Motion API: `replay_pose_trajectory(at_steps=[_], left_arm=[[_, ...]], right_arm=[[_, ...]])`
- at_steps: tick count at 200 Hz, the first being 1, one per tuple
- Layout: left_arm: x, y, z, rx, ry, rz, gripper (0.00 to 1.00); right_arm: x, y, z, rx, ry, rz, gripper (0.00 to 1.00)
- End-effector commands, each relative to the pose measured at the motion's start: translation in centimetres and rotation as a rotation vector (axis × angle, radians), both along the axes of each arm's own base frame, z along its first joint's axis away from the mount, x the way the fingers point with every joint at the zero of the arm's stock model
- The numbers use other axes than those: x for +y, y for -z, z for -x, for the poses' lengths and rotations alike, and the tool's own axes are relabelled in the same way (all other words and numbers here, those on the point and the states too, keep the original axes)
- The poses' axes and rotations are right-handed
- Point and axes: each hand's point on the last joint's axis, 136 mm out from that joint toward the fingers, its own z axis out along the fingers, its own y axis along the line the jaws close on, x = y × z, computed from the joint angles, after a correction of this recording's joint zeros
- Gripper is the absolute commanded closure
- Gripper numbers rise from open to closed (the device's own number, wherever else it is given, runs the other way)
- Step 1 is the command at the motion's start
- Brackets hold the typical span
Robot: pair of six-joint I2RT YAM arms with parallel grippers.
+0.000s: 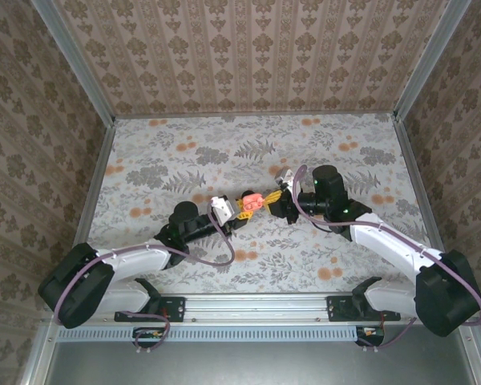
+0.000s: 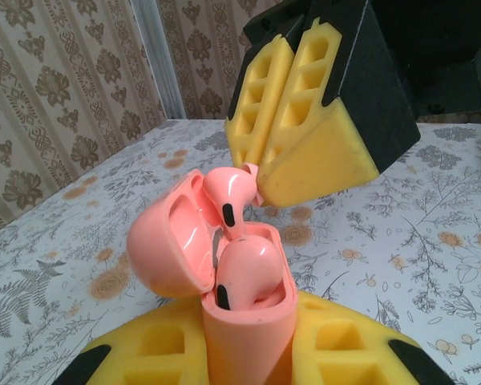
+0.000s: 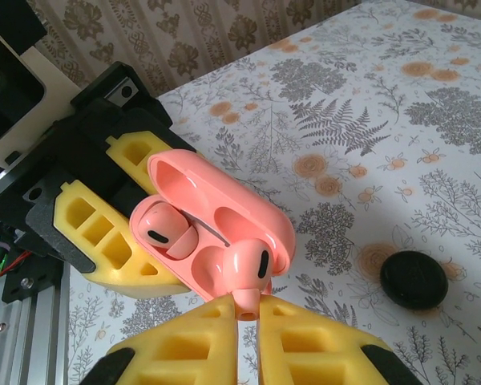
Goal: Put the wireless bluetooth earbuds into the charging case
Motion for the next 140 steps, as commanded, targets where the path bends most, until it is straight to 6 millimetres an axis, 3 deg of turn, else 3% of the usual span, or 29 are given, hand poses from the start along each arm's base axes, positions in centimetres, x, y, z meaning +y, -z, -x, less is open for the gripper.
replay_pose_trajectory(at_steps=[1, 140], left_arm=[[-0.12, -2.38, 0.68, -0.072, 0.022, 0.069, 0.83], [0.1, -2.88, 0.48, -0.086, -0.002, 0.09, 0.83]], right_arm=[[-0.1, 0.33, 0.3, 0.018, 0.012, 0.01, 0.86], [-0.05, 0.3, 0.63, 0.013, 0.005, 0.013, 0.86]])
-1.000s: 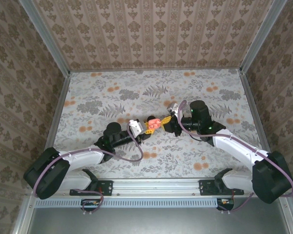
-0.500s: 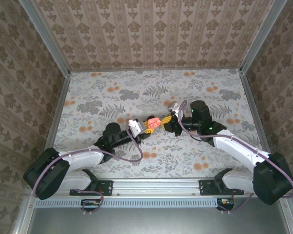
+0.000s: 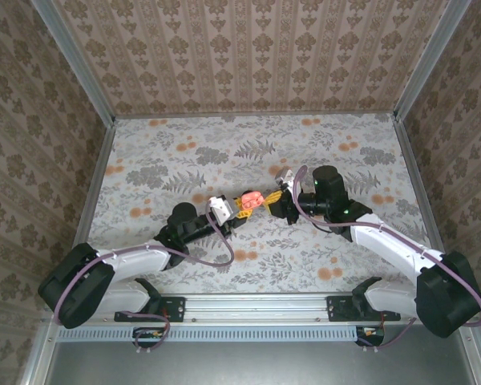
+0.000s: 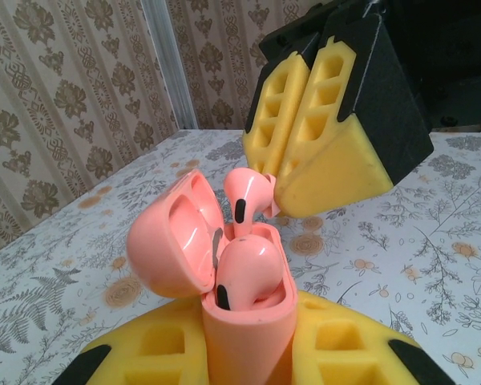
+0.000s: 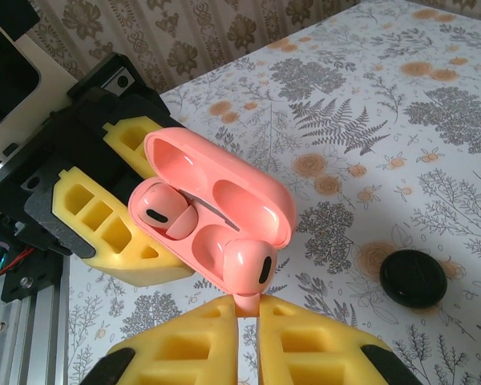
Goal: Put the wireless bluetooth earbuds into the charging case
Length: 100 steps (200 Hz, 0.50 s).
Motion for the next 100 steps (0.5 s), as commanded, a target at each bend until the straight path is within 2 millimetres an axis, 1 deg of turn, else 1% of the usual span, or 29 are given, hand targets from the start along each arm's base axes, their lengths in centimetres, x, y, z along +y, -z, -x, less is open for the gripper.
replay_pose_trajectory(at_steps=[1, 50, 100], left_arm=[[-0.15, -2.33, 0.73, -0.062, 0.02, 0.065, 0.83], [-0.12, -2.35, 0.47, -0.066, 0.003, 0.064, 0.83], [-0.03, -2.48, 0.32, -0.072, -0.009, 0.066, 0.83]], right_arm=[[-0.07, 0.29, 0.45, 0.015, 0.005, 0.011, 0.86], [0.15, 0.0, 0.57, 0.016, 0.002, 0.005, 0.86], [0.0, 0.16, 0.48, 0.019, 0.024, 0.006, 0.86]])
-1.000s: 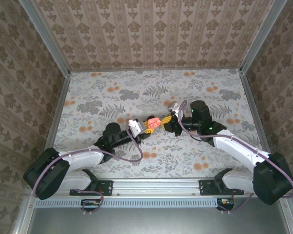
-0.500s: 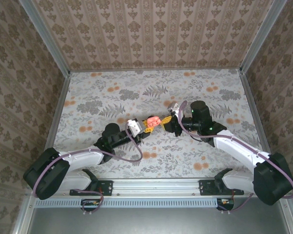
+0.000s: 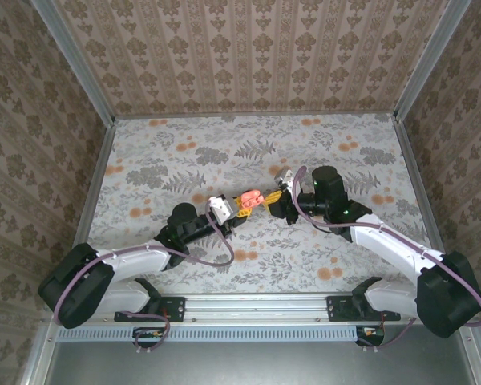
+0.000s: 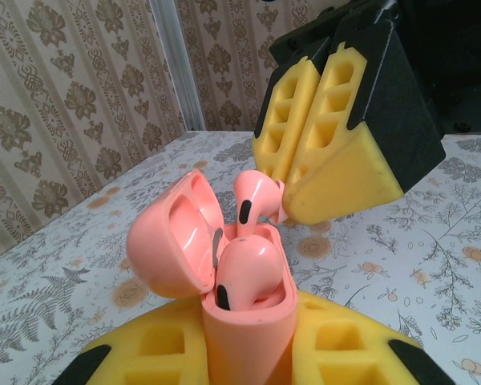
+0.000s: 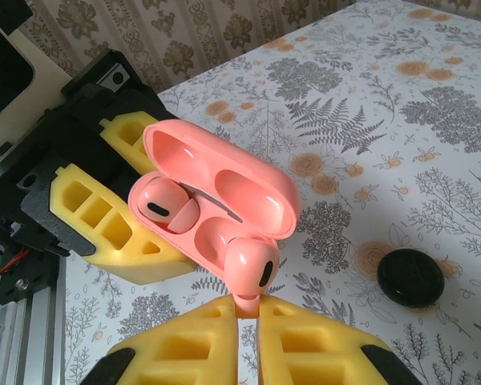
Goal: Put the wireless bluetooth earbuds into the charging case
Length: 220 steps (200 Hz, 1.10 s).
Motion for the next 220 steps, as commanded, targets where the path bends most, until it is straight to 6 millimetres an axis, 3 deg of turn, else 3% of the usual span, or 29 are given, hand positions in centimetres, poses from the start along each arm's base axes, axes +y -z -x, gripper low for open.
replay_pose_trajectory(at_steps=[1, 164, 220], left_arm=[[-0.1, -2.3, 0.6, -0.066, 0.013, 0.061, 0.83], [0.3, -2.4, 0.0, -0.083, -0.042, 0.056, 0.83], [0.2, -2.3, 0.1, -0.084, -0.041, 0.051, 0.83]], right_arm=[[0.0, 0.1, 0.6, 0.018, 0.011, 0.0, 0.86], [0.4, 0.0, 0.2, 0.032, 0.039, -0.023, 0.86], [0.7, -1.0, 0.0, 0.012, 0.041, -0.042, 0.86]])
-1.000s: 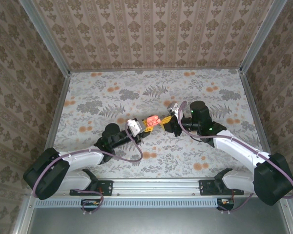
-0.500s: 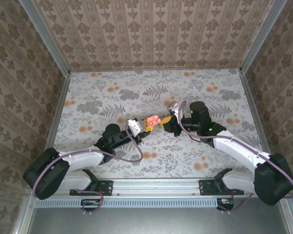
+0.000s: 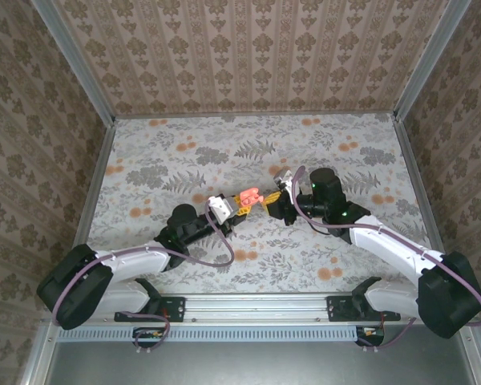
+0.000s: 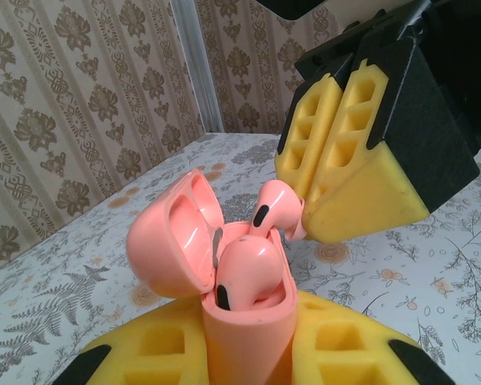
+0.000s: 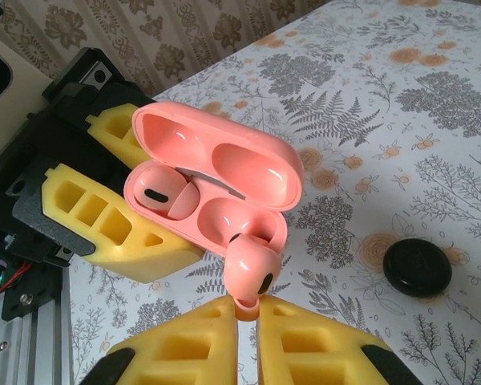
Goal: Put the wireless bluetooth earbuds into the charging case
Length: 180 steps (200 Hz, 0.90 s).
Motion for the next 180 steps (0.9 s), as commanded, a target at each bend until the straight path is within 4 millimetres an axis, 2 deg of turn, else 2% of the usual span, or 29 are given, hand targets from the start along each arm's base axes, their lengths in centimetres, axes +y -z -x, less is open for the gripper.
replay_pose_trajectory(at_steps=[1, 180], left_arm=[[0.0, -1.9, 0.6, -0.072, 0.01, 0.04, 0.84], [-0.1, -1.5, 0.4, -0.104, -0.025, 0.004, 0.84]], right_arm=[[0.4, -1.2, 0.0, -0.033, -0.001, -0.031, 0.86], [1.5, -2.1, -0.4, 0.007, 0.02, -0.063, 0.85]])
